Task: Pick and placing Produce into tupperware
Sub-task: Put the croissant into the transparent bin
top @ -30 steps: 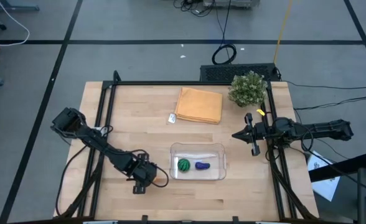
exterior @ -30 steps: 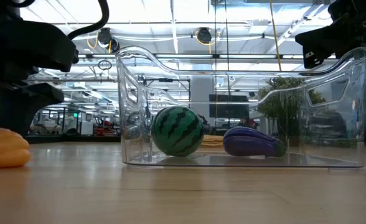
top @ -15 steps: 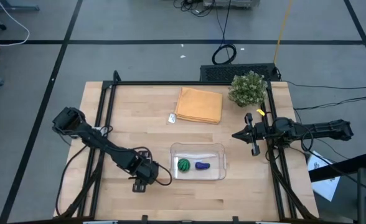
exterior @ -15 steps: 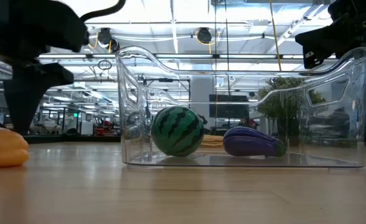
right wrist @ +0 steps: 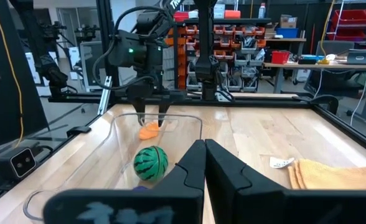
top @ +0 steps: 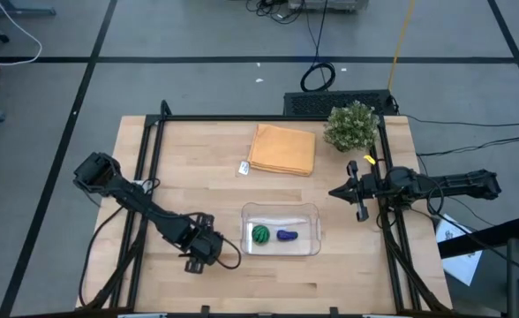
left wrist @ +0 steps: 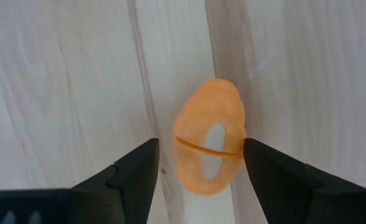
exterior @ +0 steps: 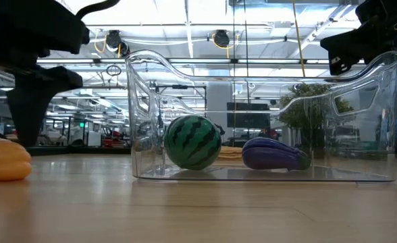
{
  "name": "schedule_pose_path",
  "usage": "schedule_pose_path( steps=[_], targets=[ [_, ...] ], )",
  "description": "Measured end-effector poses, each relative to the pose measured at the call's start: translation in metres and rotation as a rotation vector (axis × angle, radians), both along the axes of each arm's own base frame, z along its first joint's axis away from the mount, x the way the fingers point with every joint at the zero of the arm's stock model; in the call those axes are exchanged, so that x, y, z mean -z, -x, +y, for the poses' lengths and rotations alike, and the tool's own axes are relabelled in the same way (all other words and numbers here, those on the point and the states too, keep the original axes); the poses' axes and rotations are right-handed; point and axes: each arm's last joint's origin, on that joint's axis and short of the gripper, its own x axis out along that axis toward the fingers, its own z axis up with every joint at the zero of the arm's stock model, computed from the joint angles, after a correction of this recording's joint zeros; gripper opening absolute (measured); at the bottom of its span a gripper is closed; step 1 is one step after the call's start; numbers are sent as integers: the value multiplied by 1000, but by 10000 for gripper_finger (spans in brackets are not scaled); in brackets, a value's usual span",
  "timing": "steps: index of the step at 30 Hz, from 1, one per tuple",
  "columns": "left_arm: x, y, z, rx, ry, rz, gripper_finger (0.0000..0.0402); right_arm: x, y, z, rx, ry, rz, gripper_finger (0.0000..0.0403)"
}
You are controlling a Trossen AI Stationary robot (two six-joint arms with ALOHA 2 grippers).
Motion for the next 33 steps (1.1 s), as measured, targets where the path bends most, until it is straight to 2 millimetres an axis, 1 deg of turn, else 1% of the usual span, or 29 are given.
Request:
schedule_pose_path(
  steps=[4,10,18,23,28,31,33],
  targets=[
    [3,2,0,3,1,-2,239,1,0,0,0,1,11,0],
    [5,-4,-5,22,50,-63,239,1,0,0,0,1,10,0],
    [26,-5,-7,44,36,27,239,1,0,0,0,0,9,0],
    [34,-7,-8,42,17,56,239,1,0,0,0,0,8,0],
    [34,-6,-7,42,12,63,239,1,0,0,0,0,8,0],
    [31,-5,-7,37,11,53,238,1,0,0,0,0,6,0],
    [28,-5,-6,37,17,43,229,1,0,0,0,0,6,0]
  ],
)
